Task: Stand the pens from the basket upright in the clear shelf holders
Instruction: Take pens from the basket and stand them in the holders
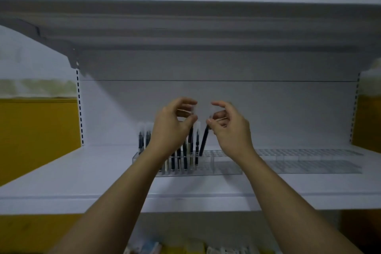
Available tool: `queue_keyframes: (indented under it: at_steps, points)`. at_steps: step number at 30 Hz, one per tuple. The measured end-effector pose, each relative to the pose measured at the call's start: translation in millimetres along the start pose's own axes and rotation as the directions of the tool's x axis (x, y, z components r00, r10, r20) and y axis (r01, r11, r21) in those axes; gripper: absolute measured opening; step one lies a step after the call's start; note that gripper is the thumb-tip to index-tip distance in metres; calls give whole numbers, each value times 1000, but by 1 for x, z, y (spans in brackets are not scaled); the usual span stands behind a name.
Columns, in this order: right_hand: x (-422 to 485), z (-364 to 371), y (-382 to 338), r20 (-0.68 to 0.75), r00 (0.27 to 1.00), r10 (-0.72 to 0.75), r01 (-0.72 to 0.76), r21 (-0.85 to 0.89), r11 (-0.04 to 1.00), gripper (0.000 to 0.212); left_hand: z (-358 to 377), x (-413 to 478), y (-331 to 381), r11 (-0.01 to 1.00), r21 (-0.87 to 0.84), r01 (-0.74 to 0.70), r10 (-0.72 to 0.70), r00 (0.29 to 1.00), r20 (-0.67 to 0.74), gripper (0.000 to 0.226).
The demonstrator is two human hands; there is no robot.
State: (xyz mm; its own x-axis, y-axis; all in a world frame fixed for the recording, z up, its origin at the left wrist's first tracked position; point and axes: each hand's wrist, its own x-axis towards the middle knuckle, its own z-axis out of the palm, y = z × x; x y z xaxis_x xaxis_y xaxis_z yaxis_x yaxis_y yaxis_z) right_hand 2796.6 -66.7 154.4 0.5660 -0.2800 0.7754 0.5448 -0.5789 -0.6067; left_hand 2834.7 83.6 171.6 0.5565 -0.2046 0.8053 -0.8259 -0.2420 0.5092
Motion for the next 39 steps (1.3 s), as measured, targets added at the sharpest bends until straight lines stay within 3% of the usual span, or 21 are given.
queue_keyframes:
  at_steps: [6,15,19,21,27,32,39]
  points:
    - [20,16,13,-41,998,-43,41,-53,998,28,8,23,-14,999,45,-25,25,1000,-12,23]
    - [26,27,44,-42,999,19,-20,-38,999,28,22,27,-35,990,138,-23,17,999,44,20]
    - [25,31,52,92,993,77,-73,-50,996,28,22,31,-36,981,194,-1,-7,999,36,16]
    - [23,30,55,200,976,82,-52,-153,987,27,18,34,-36,978,205,32,-39,999,34,16]
    - [11,22,62,434,890,140,42,-384,922,61,18,32,-47,952,298,71,-105,990,99,16]
    - [4,17,62,463,871,166,53,-425,904,75,23,33,-54,923,378,79,-126,987,103,16]
    - [6,19,60,469,863,190,57,-464,884,79,24,36,-51,836,549,-9,-148,959,241,16]
